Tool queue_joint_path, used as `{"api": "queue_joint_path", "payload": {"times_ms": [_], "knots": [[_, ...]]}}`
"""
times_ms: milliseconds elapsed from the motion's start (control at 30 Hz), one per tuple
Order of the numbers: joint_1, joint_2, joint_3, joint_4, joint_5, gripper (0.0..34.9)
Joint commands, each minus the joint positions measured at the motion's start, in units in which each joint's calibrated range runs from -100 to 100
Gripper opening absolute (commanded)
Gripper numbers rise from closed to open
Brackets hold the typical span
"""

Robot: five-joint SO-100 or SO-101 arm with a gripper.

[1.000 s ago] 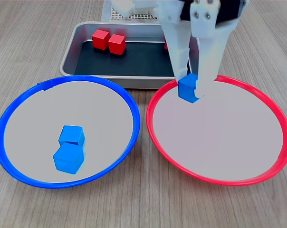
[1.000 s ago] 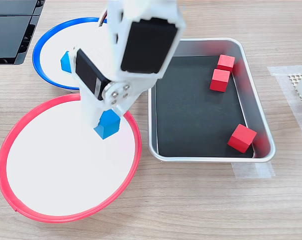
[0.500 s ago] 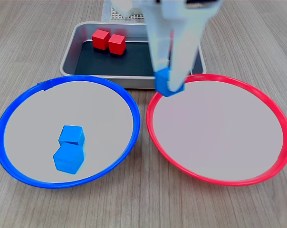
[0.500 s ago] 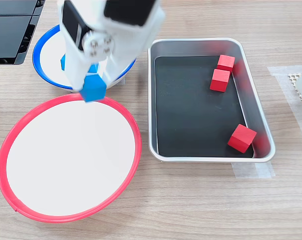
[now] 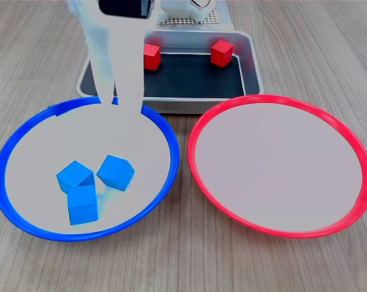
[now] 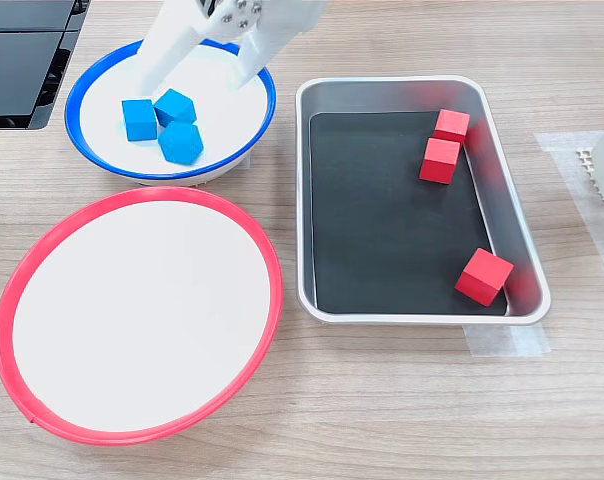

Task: Move six blocks from tray to matching dishes

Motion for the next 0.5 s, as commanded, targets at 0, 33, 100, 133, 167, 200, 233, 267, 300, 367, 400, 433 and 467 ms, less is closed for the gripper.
{"api": "queue_joint_path", "payload": {"times_ms": [0, 33, 100, 133, 167, 200, 233, 267, 300, 367, 400, 433, 467], "knots": [[0.0, -11.1, 5.4, 5.7, 4.1, 0.2], [-0.2, -14.2, 8.0, 9.3, 6.1, 0.2], [-1.1, -20.4, 14.4, 15.5, 9.8, 0.2], [-1.9, -23.7, 18.6, 16.6, 10.8, 0.2], [-3.1, -27.3, 23.3, 16.9, 11.4, 0.2], [-4.4, -30.6, 27.8, 16.6, 11.5, 0.2], [-6.3, -34.2, 32.4, 15.9, 10.8, 0.2], [-8.1, -36.9, 36.0, 15.4, 9.9, 0.2], [-11.1, -40.2, 40.5, 14.5, 7.8, 0.2], [-15.6, -43.4, 45.4, 13.6, 4.8, 0.2], [-17.5, -44.1, 47.0, 13.3, 3.7, 0.3], [-19.0, -44.6, 48.2, 13.1, 3.0, 0.5], [-20.9, -45.2, 49.8, 12.8, 1.9, 1.6]]}}
